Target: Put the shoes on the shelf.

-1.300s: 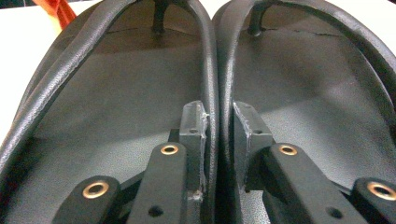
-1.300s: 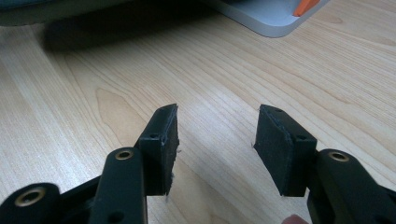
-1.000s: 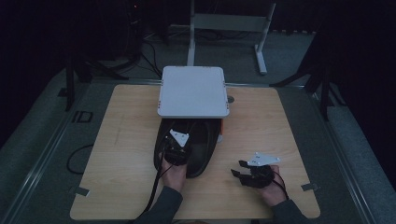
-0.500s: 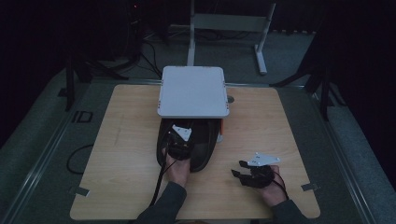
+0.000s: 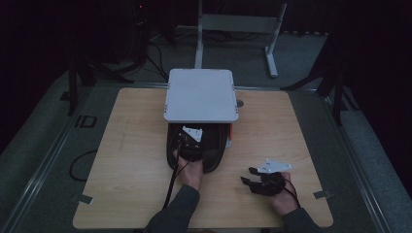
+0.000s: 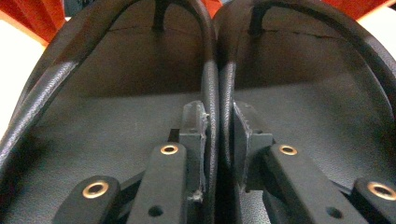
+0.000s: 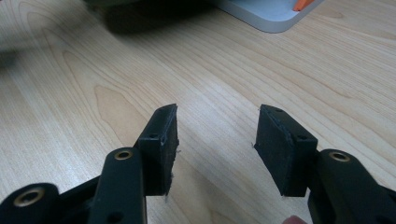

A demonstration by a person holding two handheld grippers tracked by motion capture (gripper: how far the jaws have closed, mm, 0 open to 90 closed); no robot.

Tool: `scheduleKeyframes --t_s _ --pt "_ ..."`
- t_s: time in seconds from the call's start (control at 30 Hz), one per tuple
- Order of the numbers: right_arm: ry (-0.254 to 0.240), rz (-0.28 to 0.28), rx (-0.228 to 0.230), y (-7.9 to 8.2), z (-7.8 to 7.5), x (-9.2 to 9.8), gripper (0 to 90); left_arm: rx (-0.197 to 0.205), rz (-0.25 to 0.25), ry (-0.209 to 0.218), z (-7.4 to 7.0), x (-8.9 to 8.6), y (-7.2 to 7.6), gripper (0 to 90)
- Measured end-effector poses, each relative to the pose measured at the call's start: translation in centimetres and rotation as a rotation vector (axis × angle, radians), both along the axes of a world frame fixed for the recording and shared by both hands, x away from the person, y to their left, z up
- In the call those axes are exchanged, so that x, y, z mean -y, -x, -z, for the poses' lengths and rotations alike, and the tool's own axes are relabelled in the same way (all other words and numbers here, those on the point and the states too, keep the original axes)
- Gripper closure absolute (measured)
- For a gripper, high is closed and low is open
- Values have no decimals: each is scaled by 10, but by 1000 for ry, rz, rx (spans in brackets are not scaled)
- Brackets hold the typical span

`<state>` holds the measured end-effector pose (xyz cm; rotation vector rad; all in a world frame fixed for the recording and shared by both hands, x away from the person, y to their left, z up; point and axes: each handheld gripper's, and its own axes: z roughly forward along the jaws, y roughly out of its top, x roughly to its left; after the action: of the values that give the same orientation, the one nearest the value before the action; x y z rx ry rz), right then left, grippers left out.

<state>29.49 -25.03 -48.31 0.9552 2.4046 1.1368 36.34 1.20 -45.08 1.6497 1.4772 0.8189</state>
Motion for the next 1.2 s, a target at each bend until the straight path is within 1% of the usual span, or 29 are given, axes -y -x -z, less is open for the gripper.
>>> scheduleKeyframes --t_s 0.37,0.5,0.67,0.8,0.93,1.0,1.2 --pt "5 -4 -3 0 1 -2 482 9 -39 19 -1 6 -13 750" --pt "4 -4 -6 0 1 -2 482 28 -58 29 -4 9 -18 750" --pt "4 -6 -8 0 2 -2 482 38 -72 49 -6 10 -24 746" --pt "9 -5 -5 0 2 -2 482 48 -81 42 -7 12 -28 745" --pt "14 -7 -5 0 2 -3 482 66 -90 56 -8 13 -32 743" --pt "13 -7 -5 0 2 -3 482 77 -91 53 -10 14 -34 743" --pt "13 -8 -4 0 2 -3 482 76 -96 57 -10 15 -40 742"
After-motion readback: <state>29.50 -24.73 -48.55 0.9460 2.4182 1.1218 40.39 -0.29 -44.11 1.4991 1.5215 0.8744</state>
